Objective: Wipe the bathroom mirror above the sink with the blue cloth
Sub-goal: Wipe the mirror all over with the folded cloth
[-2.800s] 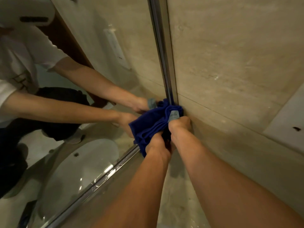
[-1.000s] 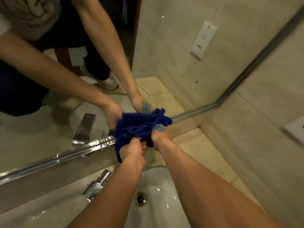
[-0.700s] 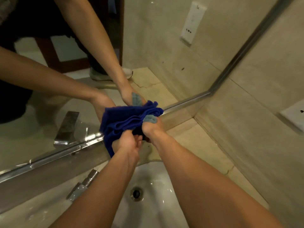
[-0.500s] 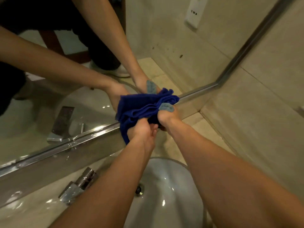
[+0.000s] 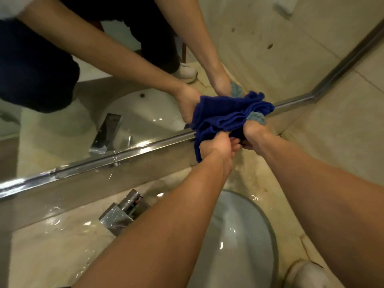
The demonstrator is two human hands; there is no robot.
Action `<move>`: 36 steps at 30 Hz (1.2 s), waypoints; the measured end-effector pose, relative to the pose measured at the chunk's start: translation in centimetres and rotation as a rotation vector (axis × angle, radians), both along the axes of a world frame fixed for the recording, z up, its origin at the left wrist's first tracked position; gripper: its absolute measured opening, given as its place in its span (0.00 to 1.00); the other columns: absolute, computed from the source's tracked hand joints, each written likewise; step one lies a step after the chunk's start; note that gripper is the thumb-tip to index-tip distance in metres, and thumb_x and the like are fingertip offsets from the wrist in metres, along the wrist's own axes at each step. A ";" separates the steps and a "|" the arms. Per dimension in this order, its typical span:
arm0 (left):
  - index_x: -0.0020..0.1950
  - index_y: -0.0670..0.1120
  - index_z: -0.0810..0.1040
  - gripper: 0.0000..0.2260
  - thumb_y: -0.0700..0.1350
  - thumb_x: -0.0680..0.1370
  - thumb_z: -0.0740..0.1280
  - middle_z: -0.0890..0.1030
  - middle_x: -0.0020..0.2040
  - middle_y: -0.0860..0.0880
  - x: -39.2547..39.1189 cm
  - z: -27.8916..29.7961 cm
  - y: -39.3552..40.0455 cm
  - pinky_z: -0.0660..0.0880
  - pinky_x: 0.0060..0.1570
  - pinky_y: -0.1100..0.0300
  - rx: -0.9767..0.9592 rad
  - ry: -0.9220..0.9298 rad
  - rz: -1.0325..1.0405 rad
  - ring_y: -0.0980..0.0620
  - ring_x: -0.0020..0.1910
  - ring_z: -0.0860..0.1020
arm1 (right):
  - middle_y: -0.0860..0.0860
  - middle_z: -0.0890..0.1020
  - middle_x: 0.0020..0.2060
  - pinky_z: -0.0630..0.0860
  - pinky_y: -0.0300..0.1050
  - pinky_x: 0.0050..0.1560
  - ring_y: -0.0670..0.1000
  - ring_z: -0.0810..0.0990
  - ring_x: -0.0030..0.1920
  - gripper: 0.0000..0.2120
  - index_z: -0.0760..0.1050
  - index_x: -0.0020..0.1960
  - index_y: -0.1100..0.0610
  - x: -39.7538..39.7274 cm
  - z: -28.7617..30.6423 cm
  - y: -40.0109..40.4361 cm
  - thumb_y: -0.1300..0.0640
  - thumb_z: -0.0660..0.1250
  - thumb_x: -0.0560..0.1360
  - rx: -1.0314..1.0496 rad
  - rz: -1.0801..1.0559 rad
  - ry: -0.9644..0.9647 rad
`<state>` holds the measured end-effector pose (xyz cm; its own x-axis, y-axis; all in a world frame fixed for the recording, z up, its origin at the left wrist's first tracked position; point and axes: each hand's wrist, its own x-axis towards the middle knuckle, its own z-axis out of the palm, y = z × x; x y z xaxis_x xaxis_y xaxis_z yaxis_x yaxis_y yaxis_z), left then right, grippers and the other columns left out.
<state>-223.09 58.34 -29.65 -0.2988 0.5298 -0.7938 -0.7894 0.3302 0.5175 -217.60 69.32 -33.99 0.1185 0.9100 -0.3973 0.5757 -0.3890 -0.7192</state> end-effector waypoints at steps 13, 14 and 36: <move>0.34 0.43 0.74 0.16 0.43 0.81 0.61 0.76 0.19 0.53 -6.6 -0.2 -7.4 0.63 0.20 0.70 0.046 -0.063 0.000 0.61 0.15 0.69 | 0.62 0.82 0.45 0.80 0.62 0.49 0.62 0.81 0.43 0.12 0.68 0.37 0.53 -5.7 4.0 -10.6 0.60 0.54 0.78 0.062 0.240 -0.142; 0.35 0.43 0.75 0.15 0.42 0.81 0.61 0.77 0.20 0.53 -7.1 -0.2 -8.1 0.63 0.20 0.70 0.038 -0.056 0.028 0.60 0.16 0.70 | 0.61 0.82 0.45 0.80 0.62 0.49 0.62 0.82 0.43 0.12 0.69 0.38 0.52 -6.2 4.0 -11.3 0.59 0.54 0.78 0.056 0.248 -0.132; 0.44 0.42 0.76 0.05 0.44 0.76 0.68 0.81 0.40 0.44 -9.2 1.1 -11.8 0.77 0.31 0.60 -0.093 0.080 0.433 0.50 0.34 0.82 | 0.53 0.81 0.35 0.74 0.37 0.28 0.49 0.77 0.27 0.14 0.76 0.48 0.54 -8.8 3.9 -16.5 0.47 0.56 0.80 -0.329 0.227 0.457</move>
